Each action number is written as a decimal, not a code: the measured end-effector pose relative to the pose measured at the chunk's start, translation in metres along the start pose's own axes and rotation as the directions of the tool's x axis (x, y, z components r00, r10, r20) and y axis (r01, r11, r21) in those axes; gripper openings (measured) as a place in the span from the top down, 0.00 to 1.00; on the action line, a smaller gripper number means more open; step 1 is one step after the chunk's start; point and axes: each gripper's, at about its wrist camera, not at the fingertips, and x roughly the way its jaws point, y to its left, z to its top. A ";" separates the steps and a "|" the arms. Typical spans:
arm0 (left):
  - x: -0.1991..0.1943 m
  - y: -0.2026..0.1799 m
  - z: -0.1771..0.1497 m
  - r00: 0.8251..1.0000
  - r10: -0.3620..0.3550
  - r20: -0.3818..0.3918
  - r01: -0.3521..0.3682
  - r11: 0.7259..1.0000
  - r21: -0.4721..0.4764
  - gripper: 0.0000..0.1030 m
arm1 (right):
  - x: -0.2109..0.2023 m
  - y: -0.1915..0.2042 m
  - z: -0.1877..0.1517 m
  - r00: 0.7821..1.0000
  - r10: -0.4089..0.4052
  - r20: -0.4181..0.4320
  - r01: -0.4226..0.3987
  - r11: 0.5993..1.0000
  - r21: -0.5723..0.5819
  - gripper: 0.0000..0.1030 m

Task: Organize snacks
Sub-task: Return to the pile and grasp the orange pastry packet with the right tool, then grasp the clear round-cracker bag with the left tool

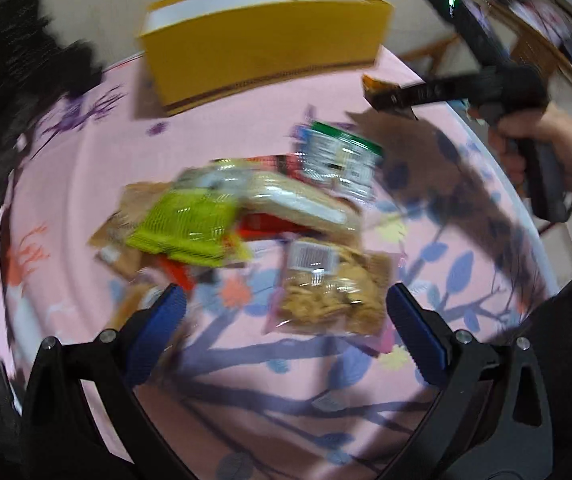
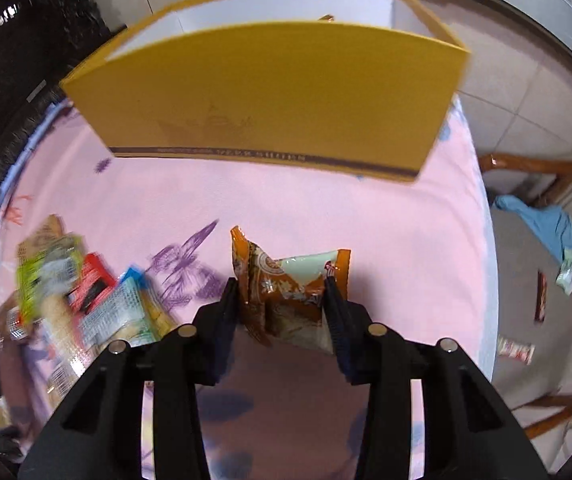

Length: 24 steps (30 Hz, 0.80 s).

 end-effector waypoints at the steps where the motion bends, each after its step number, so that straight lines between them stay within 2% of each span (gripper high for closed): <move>1: 0.003 -0.004 0.000 1.000 -0.007 -0.003 0.008 1.000 0.016 0.02 | -0.008 0.000 -0.007 1.000 0.014 0.005 -0.014 1.000 0.010 0.59; 5: 0.019 -0.022 0.003 0.999 -0.023 -0.035 0.026 0.997 0.071 0.02 | -0.033 0.003 -0.030 0.999 0.046 0.017 -0.047 0.997 0.063 0.59; 9: 0.026 -0.028 0.002 0.999 -0.033 -0.042 0.036 0.996 0.077 0.02 | -0.044 0.010 -0.040 0.997 0.076 0.019 -0.078 0.991 0.113 0.59; 13: 0.030 -0.033 -0.001 0.998 -0.017 -0.053 0.021 0.996 0.088 0.02 | -0.064 0.014 -0.050 0.996 0.087 0.024 -0.089 0.990 0.109 0.59; 18: 0.044 -0.035 -0.002 0.998 0.021 -0.062 -0.015 0.996 0.087 0.02 | -0.068 0.019 -0.051 0.995 0.092 0.027 -0.094 0.990 0.103 0.59; 24: 0.061 -0.040 -0.005 0.996 0.016 -0.090 -0.005 0.993 0.114 0.02 | -0.073 0.021 -0.050 0.995 0.097 0.029 -0.100 0.989 0.106 0.58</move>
